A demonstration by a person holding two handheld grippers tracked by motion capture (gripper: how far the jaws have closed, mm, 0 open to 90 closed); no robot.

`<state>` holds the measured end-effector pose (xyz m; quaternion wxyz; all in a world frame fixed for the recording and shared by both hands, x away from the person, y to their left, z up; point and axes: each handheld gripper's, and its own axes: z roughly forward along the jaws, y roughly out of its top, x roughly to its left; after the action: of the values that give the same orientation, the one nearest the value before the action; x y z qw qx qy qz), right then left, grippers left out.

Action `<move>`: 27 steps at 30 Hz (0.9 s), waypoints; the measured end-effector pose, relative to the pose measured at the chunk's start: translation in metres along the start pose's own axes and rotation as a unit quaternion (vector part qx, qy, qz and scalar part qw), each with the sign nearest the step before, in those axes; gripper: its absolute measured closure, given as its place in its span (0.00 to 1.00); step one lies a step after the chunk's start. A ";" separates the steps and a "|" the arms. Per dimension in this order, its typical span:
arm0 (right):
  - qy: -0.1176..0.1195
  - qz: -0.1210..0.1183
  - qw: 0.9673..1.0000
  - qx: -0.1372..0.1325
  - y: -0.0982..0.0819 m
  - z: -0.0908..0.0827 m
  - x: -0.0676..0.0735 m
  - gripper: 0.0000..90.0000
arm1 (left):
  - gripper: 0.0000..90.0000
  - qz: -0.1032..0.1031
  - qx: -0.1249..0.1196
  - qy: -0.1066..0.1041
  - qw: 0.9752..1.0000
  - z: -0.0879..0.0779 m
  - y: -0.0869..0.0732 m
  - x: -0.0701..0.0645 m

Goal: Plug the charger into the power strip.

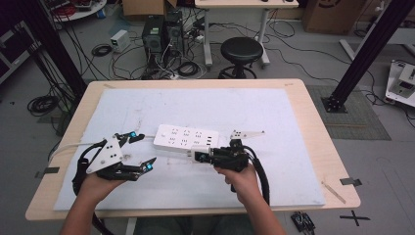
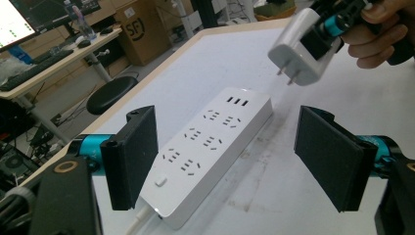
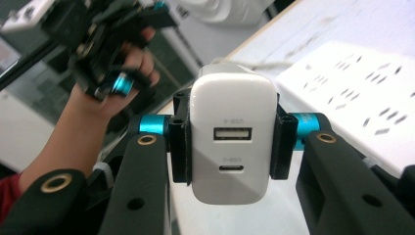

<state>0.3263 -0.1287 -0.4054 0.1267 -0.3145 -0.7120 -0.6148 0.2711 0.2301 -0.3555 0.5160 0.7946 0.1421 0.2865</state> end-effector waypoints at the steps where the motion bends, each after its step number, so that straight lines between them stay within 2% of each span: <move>1: -0.006 -0.002 1.000 -0.011 0.000 0.001 -0.001 0.70 | 0.27 -0.001 0.001 0.001 1.000 -0.001 0.000 0.000; 5: -0.034 0.009 0.997 -0.062 0.003 -0.003 -0.003 0.70 | 0.27 -0.004 0.003 0.006 1.000 -0.002 -0.002 0.002; 6: -0.050 0.010 0.995 -0.082 0.003 -0.006 -0.003 0.70 | 0.27 -0.004 0.005 0.005 1.000 -0.002 -0.002 0.002; 9: -0.088 0.013 0.989 -0.117 0.005 -0.015 -0.004 0.70 | 0.27 -0.003 0.011 0.005 1.000 -0.001 -0.002 0.004; 11: -0.117 0.008 0.985 -0.123 0.006 -0.020 -0.004 0.70 | 0.27 -0.005 0.011 0.003 1.000 0.000 -0.002 0.004; 12: -0.140 -0.006 0.982 -0.124 0.007 -0.023 -0.002 0.70 | 0.27 -0.004 0.012 0.001 1.000 0.001 -0.002 0.004; 15: -0.194 -0.046 0.975 -0.096 0.011 -0.026 0.002 0.70 | 0.27 -0.004 0.013 -0.003 1.000 0.003 -0.002 0.004; 16: -0.211 -0.066 0.972 -0.083 0.013 -0.026 0.003 0.70 | 0.27 -0.003 0.015 -0.004 1.000 0.003 -0.002 0.004; 18: -0.234 -0.091 0.967 -0.054 0.018 -0.026 0.006 0.70 | 0.27 -0.003 0.016 -0.004 1.000 0.004 -0.003 0.004; 19: -0.243 -0.112 0.963 -0.039 0.021 -0.025 0.006 0.70 | 0.27 -0.003 0.017 -0.004 1.000 0.004 -0.004 0.004; 21: -0.238 -0.135 0.962 0.001 0.030 -0.022 0.005 0.70 | 0.27 -0.004 0.018 -0.004 1.000 0.004 -0.005 0.004; 23: -0.240 -0.171 0.955 0.029 0.037 -0.019 0.005 0.70 | 0.27 -0.007 0.018 -0.004 1.000 0.003 -0.006 0.004; 24: -0.237 -0.173 0.955 0.043 0.041 -0.018 0.005 0.70 | 0.27 -0.005 0.020 -0.004 1.000 0.003 -0.007 0.005; 25: -0.237 -0.173 0.955 0.043 0.041 -0.018 0.005 0.70 | 0.27 -0.005 0.020 -0.004 1.000 0.003 -0.007 0.005; 26: -0.238 -0.179 0.953 0.059 0.046 -0.016 0.005 0.70 | 0.27 -0.004 0.023 -0.006 1.000 0.002 -0.009 0.005; 27: -0.239 -0.209 0.942 0.105 0.056 -0.010 0.005 0.70 | 0.27 -0.004 0.027 -0.006 1.000 0.001 -0.010 0.006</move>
<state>0.3548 -0.1343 -0.3558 -0.1463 -0.2813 -0.8318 -0.4556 0.2772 0.2361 -0.3630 0.4962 0.8097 0.1496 0.2754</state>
